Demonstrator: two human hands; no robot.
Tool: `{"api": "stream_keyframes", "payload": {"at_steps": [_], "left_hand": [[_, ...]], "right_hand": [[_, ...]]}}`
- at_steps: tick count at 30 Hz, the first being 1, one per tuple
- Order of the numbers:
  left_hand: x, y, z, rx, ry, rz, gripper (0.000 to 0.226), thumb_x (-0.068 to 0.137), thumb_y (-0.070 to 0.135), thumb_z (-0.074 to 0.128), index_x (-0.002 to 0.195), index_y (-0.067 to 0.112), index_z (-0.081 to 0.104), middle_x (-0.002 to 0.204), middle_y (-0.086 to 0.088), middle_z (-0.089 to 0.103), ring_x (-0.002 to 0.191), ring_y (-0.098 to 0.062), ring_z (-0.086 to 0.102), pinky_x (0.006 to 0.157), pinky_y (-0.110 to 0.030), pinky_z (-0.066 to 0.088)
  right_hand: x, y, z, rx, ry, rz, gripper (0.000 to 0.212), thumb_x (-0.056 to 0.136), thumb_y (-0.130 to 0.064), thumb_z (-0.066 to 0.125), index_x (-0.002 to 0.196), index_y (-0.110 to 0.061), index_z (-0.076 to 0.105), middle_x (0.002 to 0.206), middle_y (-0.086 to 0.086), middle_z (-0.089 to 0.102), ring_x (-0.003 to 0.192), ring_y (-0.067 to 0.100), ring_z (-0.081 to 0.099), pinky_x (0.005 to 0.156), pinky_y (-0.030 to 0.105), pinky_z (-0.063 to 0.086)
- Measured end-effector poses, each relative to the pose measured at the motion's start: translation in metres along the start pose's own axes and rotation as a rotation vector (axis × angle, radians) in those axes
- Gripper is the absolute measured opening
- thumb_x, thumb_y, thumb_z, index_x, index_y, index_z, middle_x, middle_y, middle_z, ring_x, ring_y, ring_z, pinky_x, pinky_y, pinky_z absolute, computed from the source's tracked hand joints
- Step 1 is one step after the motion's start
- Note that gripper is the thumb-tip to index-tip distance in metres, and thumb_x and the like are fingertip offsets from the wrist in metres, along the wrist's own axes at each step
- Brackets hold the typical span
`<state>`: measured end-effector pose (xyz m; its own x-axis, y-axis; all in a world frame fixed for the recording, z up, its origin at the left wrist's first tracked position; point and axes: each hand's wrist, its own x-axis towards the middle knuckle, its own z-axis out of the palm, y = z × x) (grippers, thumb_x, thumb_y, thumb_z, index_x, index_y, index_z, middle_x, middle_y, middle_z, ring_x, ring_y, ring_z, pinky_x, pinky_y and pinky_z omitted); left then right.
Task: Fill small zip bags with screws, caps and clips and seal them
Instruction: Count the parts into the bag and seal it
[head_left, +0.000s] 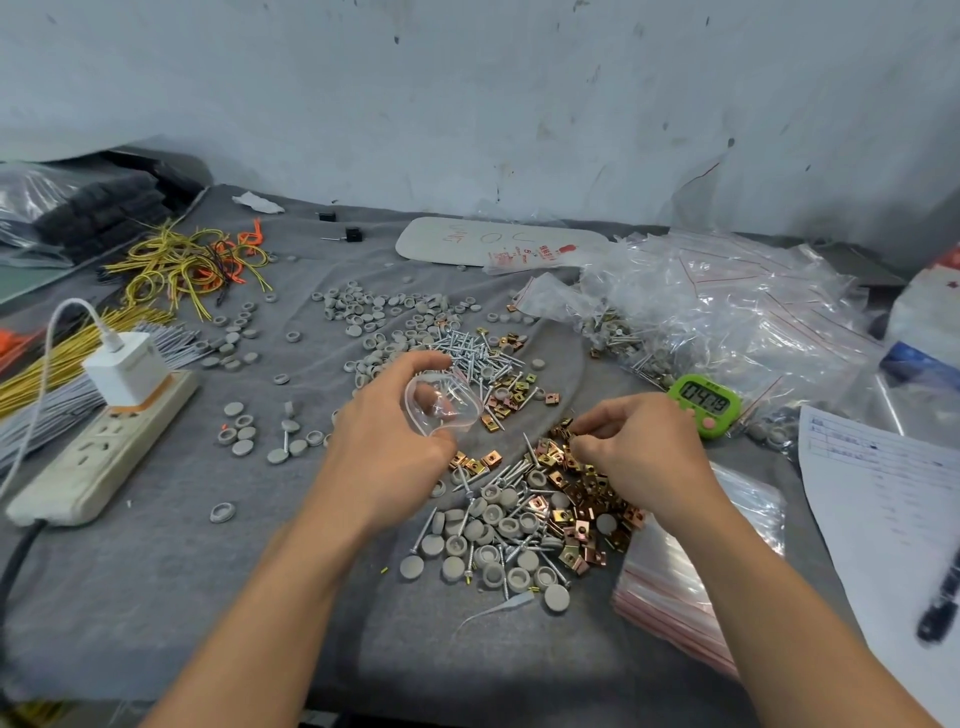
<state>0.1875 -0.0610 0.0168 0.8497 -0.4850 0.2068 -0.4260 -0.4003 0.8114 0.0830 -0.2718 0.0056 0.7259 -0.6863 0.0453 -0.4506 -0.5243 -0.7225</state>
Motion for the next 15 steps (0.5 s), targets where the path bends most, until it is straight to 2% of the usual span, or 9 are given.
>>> {"api": "stream_keyframes", "payload": {"at_steps": [3, 6, 10, 15], "left_hand": [[0.0002, 0.0000, 0.0005, -0.005, 0.005, 0.003, 0.069, 0.071, 0.007, 0.066, 0.117, 0.058, 0.054, 0.101, 0.018, 0.064, 0.059, -0.002, 0.063, 0.044, -0.013, 0.040], [-0.0005, 0.0007, 0.0006, -0.002, 0.004, 0.006, 0.070, 0.071, 0.007, 0.067, 0.118, 0.057, 0.054, 0.102, 0.018, 0.064, 0.063, -0.001, 0.063, 0.045, -0.012, 0.041], [-0.0009, 0.0009, -0.0005, -0.011, 0.013, 0.006, 0.069, 0.071, 0.006, 0.066, 0.117, 0.056, 0.056, 0.101, 0.017, 0.065, 0.063, -0.002, 0.063, 0.045, -0.013, 0.041], [-0.0012, 0.0012, -0.0013, -0.015, 0.016, 0.008, 0.069, 0.072, 0.004, 0.066, 0.118, 0.054, 0.056, 0.100, 0.017, 0.064, 0.063, -0.002, 0.064, 0.044, -0.013, 0.041]], "right_hand": [[0.0007, -0.0026, -0.0012, -0.085, -0.031, -0.022, 0.021, 0.085, -0.018, 0.080, 0.076, -0.036, 0.078, 0.069, -0.014, 0.072, 0.065, 0.004, 0.065, 0.055, 0.016, 0.044], [0.0003, -0.0041, -0.0028, -0.133, -0.035, -0.020, 0.032, 0.089, -0.010, 0.070, 0.074, -0.038, 0.075, 0.071, -0.013, 0.074, 0.066, 0.008, 0.066, 0.057, 0.020, 0.048], [-0.0019, -0.0061, -0.0042, -0.128, -0.007, -0.037, 0.031, 0.083, -0.011, 0.074, 0.071, -0.039, 0.074, 0.068, -0.016, 0.072, 0.067, 0.003, 0.065, 0.053, 0.016, 0.042], [-0.0032, -0.0096, -0.0008, -0.120, 0.038, -0.065, 0.028, 0.081, -0.015, 0.078, 0.067, -0.039, 0.075, 0.060, -0.018, 0.070, 0.059, -0.003, 0.064, 0.050, 0.008, 0.040]]}}
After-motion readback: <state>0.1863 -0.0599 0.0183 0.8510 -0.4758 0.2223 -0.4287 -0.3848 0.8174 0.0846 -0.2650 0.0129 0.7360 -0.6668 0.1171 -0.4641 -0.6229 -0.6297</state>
